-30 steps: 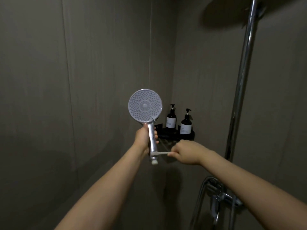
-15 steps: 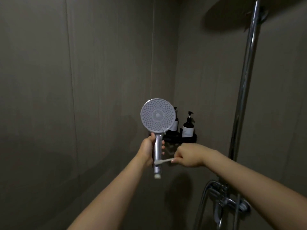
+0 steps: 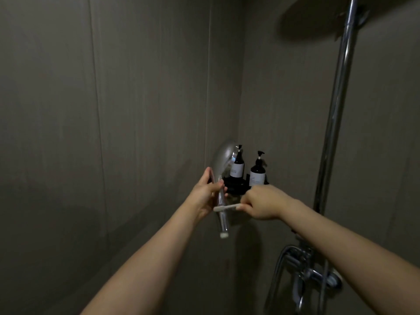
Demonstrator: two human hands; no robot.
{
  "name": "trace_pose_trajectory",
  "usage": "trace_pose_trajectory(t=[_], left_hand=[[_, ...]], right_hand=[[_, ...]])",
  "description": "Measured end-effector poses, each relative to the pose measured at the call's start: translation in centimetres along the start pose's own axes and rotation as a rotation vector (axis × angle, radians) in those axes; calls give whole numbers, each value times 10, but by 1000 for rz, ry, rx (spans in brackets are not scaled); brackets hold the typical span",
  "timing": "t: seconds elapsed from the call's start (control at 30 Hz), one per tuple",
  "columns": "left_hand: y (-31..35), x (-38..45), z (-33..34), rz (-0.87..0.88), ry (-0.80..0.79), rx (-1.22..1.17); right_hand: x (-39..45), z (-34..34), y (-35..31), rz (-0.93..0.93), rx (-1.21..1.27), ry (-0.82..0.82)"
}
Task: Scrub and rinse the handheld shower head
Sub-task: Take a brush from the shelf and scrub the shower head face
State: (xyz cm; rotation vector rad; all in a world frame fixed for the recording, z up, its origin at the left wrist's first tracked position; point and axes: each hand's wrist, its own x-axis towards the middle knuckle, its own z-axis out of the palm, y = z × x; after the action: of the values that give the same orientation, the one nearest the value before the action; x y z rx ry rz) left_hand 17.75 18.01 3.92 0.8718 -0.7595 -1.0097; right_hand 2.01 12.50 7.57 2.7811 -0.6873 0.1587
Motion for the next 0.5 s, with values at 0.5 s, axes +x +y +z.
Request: trace_pose_trajectory(t=[0.5], left_hand=[[-2, 4, 6, -26, 48, -204]], right_hand=[[-3, 5, 2, 0, 191, -7]])
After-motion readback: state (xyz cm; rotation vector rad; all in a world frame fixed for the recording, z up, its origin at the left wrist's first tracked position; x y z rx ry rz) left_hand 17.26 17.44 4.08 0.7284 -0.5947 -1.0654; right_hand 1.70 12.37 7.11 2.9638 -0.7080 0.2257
